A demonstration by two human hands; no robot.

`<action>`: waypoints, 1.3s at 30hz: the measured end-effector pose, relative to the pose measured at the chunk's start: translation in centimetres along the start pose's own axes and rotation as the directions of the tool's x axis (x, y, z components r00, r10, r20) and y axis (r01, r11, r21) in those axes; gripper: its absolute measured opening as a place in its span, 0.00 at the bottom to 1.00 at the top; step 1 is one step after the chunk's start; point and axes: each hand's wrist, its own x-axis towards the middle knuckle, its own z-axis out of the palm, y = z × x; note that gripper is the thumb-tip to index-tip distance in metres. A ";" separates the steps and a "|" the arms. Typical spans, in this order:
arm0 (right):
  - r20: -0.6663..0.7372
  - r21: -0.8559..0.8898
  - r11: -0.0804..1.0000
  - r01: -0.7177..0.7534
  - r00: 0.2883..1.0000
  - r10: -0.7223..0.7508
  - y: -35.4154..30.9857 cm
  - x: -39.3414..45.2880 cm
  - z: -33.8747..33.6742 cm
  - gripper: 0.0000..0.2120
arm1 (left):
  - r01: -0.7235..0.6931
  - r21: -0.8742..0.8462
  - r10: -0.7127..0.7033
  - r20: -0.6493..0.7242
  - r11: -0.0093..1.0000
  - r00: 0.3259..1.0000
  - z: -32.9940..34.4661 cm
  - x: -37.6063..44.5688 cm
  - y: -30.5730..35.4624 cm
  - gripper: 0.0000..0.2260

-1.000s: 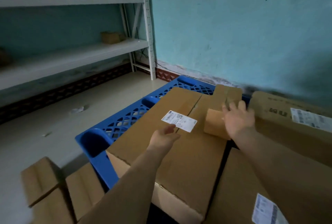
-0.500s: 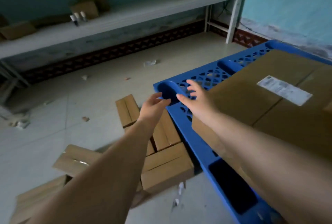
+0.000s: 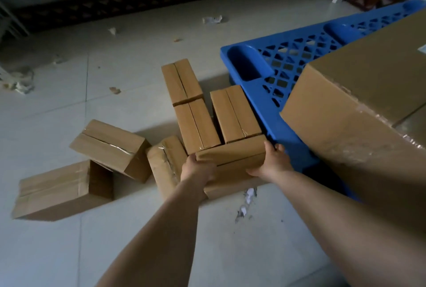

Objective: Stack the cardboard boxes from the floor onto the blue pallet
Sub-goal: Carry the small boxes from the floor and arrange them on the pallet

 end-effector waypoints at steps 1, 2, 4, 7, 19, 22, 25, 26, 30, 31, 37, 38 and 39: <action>-0.015 0.061 0.998 -0.018 1.000 0.019 0.1 0.1 0.1 0.48 | 0.025 0.014 -0.024 -0.014 1.000 1.000 0.1 0.4 0.0 0.25; -0.017 0.123 0.992 -0.037 0.999 0.039 0.2 0.3 0.1 0.48 | 0.054 -0.007 -0.054 -0.011 0.999 0.998 0.1 0.6 0.0 0.24; 0.004 0.204 0.976 -0.082 0.997 0.082 0.1 0.3 0.0 0.46 | 0.102 -0.113 -0.100 0.026 0.988 0.995 0.1 0.5 0.2 0.25; 0.029 0.319 0.939 -0.127 0.992 0.124 -0.4 0.1 -0.5 0.40 | 0.105 -0.166 -0.103 0.017 0.981 0.994 -0.3 0.5 0.5 0.28; -0.223 0.504 0.839 0.203 0.970 -0.101 -8.6 -3.2 -15.0 0.33 | -0.123 -0.101 0.098 -0.223 0.987 0.970 -7.1 -7.1 16.0 0.17; -0.332 0.546 0.791 0.275 0.938 -0.097 -8.6 -5.1 -20.1 0.33 | -0.285 -0.080 0.255 -0.264 0.955 0.930 -7.2 -10.5 21.1 0.17; -0.450 0.586 0.735 0.341 0.892 -0.055 -6.9 -7.2 -24.8 0.34 | -0.390 -0.080 0.362 -0.236 0.918 0.902 -5.5 -14.1 24.7 0.13; -0.482 0.587 0.726 0.359 0.875 -0.044 -5.9 -8.0 -26.3 0.33 | -0.406 -0.090 0.381 -0.210 0.909 0.900 -4.6 -15.2 25.5 0.12; -0.562 0.604 0.696 0.390 0.827 0.025 -1.5 -9.8 -30.8 0.32 | -0.433 -0.135 0.426 -0.079 0.891 0.901 -0.4 -18.3 27.8 0.09; -0.579 0.608 0.692 0.388 0.814 0.053 -0.1 -10.2 -31.8 0.33 | -0.441 -0.138 0.440 -0.039 0.887 0.897 1.1 -19.0 28.3 0.10; -0.529 0.380 0.895 0.233 0.849 0.003 7.1 -11.6 -32.4 0.43 | -0.380 -0.120 0.398 0.238 0.917 0.886 11.0 -22.7 27.0 0.15; -0.484 0.323 0.916 0.238 0.873 -0.056 7.8 -11.5 -31.4 0.43 | -0.355 -0.132 0.379 0.286 0.925 0.880 12.5 -23.1 26.3 0.16; -0.451 0.279 0.925 0.259 0.885 -0.112 8.3 -11.3 -30.3 0.44 | -0.346 -0.136 0.372 0.321 0.928 0.871 13.8 -23.5 25.6 0.18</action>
